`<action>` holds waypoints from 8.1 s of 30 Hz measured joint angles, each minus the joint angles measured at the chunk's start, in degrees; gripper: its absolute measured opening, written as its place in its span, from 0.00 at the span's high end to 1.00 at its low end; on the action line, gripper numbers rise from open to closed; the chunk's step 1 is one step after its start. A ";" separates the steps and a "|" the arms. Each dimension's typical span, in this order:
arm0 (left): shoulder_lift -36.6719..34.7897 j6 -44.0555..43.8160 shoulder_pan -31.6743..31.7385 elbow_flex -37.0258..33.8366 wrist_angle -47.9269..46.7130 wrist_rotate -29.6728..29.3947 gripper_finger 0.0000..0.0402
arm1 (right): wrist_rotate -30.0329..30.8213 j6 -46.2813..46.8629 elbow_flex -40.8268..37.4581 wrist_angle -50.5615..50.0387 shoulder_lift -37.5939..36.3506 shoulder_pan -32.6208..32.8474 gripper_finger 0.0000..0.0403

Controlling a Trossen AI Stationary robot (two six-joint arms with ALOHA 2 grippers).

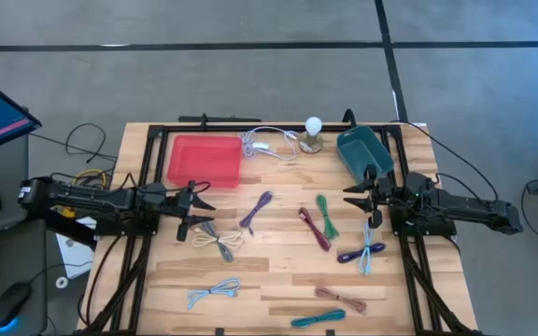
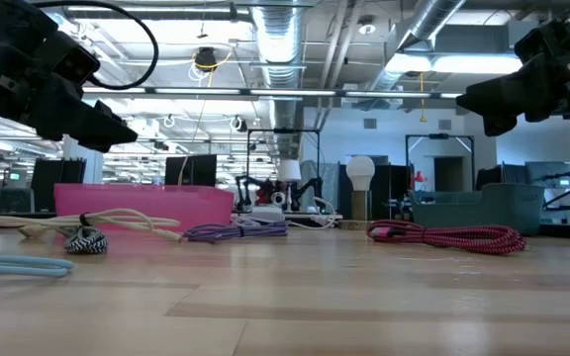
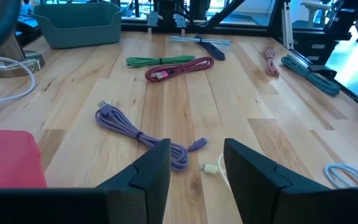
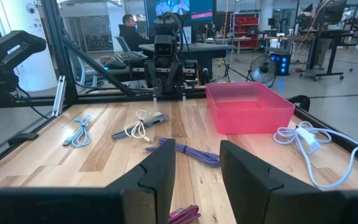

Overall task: Pick & Place USB Port
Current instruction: Put the green charger cable into the blue bin

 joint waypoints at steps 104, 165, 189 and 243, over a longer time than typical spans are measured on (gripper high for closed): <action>0.01 -0.42 0.00 -0.02 8.36 -0.02 0.63 | 11.79 44.88 38.42 -27.46 67.72 8.26 0.80; -0.01 -0.42 0.00 -0.02 8.34 -0.01 0.63 | 19.68 30.50 38.33 -34.59 55.91 -3.04 0.99; 0.01 -0.42 0.02 -0.02 8.34 -0.02 0.63 | 25.40 15.34 46.59 -46.90 48.03 -27.87 1.00; -0.01 -0.42 0.02 -0.02 8.34 -0.02 0.63 | 25.67 17.52 39.18 -34.35 73.35 -34.18 0.82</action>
